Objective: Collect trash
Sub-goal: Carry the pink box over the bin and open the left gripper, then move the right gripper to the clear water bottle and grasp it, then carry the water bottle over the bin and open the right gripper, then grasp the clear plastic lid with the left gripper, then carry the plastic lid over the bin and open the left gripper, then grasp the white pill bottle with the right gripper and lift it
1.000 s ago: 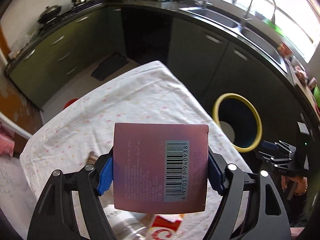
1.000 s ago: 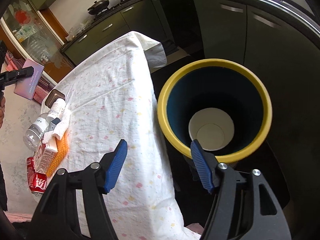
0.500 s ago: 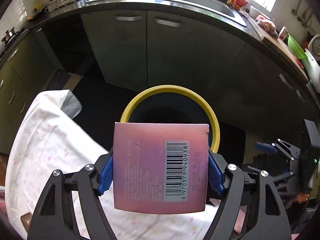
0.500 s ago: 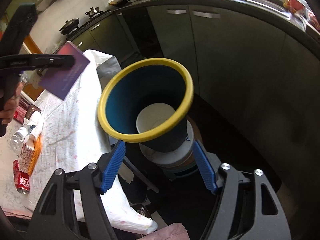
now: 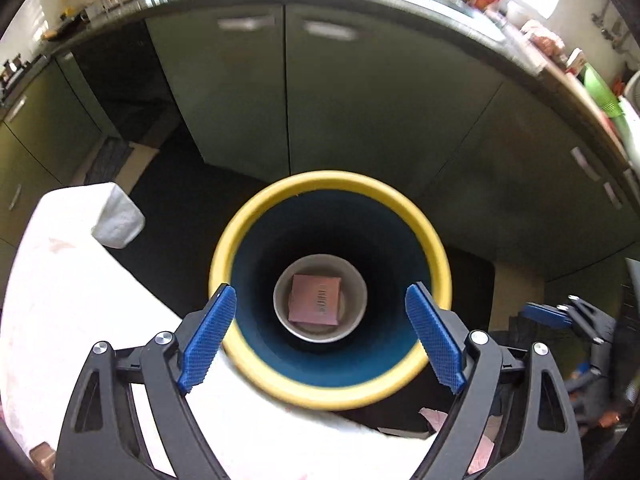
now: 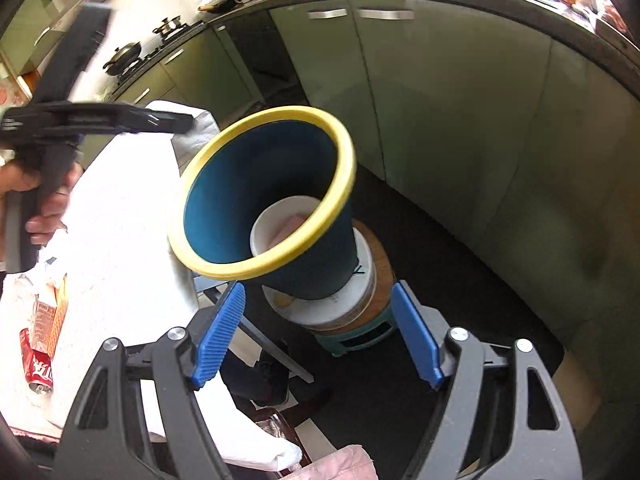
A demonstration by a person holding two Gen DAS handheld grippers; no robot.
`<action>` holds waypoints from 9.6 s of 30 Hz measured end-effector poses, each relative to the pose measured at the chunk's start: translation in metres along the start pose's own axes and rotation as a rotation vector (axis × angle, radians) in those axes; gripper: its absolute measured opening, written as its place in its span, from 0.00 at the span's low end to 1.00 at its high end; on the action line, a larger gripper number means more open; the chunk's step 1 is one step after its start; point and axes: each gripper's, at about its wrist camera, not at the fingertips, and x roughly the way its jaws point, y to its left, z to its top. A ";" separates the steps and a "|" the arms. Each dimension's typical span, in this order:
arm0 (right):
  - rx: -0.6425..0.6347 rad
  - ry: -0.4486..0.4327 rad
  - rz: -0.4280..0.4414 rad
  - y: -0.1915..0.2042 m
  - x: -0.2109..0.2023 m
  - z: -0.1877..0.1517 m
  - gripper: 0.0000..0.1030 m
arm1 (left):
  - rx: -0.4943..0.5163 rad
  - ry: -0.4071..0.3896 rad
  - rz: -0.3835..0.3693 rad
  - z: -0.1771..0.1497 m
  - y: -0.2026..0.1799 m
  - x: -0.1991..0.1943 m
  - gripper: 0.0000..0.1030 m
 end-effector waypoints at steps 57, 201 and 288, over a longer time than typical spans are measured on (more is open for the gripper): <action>-0.766 0.802 0.144 0.557 0.144 0.006 0.65 | -0.654 -0.460 0.411 -0.491 0.175 -0.291 0.95; -0.248 0.182 0.130 0.072 0.005 0.019 0.72 | -0.087 -0.244 0.040 -0.106 0.045 -0.143 0.54; -0.668 0.399 0.248 0.497 0.158 0.037 0.44 | -0.655 -0.374 0.338 -0.454 0.171 -0.233 0.94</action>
